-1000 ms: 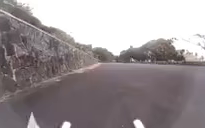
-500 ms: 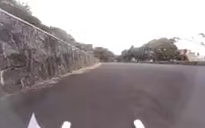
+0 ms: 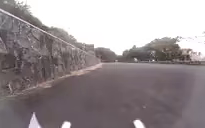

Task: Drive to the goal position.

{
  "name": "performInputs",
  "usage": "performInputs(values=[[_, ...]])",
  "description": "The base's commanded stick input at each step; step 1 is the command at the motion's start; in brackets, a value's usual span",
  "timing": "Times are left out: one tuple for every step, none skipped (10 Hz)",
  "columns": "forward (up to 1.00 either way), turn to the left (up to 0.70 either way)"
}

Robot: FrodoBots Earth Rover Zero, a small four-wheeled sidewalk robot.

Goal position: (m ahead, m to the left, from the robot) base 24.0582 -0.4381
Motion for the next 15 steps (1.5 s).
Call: performInputs(values=[[0.70, -0.35], [0.70, -0.08], [0.70, -0.04], [0.70, -0.01], [0.70, 0.00], [0.70, 0.00], [0.70, 0.00], [0.70, 0.00], [0.70, 0.00], [0.70, 0.00], [0.70, 0.00], [0.70, 0.00], [0.70, 0.00], [0.70, 0.00], [0.70, 0.00]])
